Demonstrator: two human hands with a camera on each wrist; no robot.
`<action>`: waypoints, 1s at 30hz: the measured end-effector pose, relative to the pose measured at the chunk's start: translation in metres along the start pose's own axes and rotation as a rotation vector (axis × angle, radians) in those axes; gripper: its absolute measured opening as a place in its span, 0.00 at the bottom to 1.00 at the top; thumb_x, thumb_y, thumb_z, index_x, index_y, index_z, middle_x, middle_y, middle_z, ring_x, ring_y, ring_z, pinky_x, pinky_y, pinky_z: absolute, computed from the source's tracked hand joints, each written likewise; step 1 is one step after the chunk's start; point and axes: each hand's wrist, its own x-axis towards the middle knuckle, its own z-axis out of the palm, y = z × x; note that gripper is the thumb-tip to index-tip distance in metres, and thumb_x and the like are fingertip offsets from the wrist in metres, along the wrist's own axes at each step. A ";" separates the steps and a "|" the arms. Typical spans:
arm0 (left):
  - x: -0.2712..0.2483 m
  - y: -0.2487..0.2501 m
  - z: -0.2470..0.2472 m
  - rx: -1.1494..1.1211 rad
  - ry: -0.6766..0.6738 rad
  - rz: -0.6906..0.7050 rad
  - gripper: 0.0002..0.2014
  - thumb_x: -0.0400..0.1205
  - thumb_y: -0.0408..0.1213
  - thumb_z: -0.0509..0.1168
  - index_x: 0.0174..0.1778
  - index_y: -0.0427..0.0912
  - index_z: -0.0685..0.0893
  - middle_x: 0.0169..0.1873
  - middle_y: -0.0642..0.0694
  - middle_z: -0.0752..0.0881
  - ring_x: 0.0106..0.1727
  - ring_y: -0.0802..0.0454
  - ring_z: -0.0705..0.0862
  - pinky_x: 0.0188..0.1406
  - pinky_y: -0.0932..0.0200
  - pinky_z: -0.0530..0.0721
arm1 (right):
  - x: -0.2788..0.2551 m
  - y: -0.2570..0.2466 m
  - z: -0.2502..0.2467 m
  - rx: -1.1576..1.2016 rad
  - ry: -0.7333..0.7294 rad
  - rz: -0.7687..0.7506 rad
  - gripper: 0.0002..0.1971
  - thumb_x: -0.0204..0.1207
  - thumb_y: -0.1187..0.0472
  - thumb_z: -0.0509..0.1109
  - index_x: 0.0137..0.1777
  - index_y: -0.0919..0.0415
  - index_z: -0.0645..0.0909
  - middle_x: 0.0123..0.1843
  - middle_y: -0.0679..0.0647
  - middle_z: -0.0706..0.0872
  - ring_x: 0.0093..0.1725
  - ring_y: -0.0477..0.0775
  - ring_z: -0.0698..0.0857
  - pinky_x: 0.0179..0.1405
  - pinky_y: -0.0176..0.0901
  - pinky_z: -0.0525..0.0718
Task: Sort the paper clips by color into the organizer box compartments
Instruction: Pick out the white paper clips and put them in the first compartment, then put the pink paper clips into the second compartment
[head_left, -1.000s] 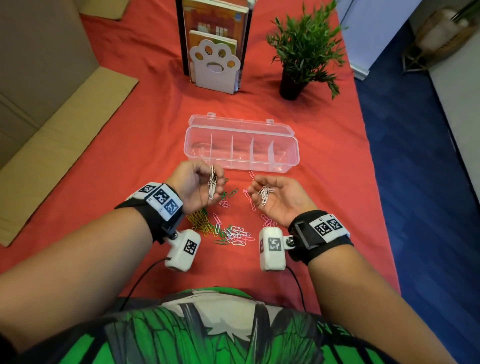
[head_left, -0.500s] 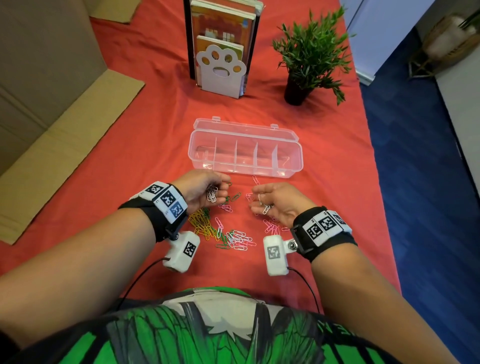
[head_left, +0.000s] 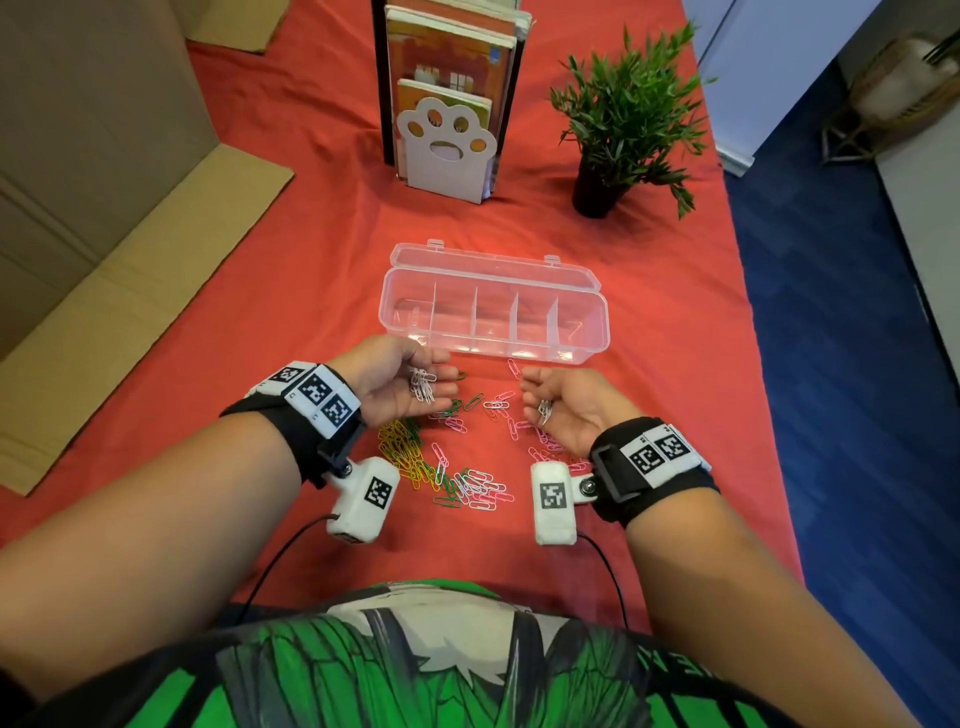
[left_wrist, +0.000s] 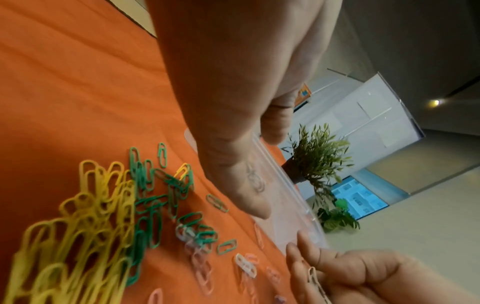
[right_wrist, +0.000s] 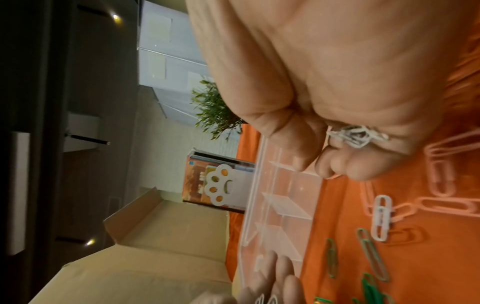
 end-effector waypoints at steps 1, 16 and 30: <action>-0.002 0.005 -0.001 -0.010 -0.010 0.015 0.14 0.80 0.28 0.50 0.52 0.36 0.80 0.46 0.40 0.85 0.45 0.45 0.84 0.35 0.56 0.89 | -0.001 -0.004 0.004 0.003 -0.011 -0.026 0.18 0.74 0.83 0.49 0.47 0.66 0.78 0.47 0.59 0.78 0.38 0.50 0.78 0.35 0.40 0.81; -0.009 0.077 -0.001 0.020 0.245 0.344 0.05 0.80 0.29 0.55 0.47 0.40 0.76 0.37 0.47 0.70 0.35 0.53 0.69 0.28 0.62 0.76 | 0.009 -0.046 0.081 -0.206 -0.026 -0.314 0.17 0.75 0.85 0.49 0.50 0.73 0.78 0.56 0.67 0.76 0.50 0.62 0.84 0.56 0.49 0.87; 0.002 -0.005 -0.050 0.475 0.466 0.513 0.11 0.79 0.27 0.62 0.37 0.49 0.80 0.29 0.49 0.79 0.29 0.55 0.76 0.33 0.59 0.77 | 0.009 -0.058 0.110 -0.561 0.045 -0.521 0.19 0.75 0.79 0.54 0.62 0.71 0.78 0.47 0.59 0.82 0.41 0.51 0.86 0.44 0.50 0.82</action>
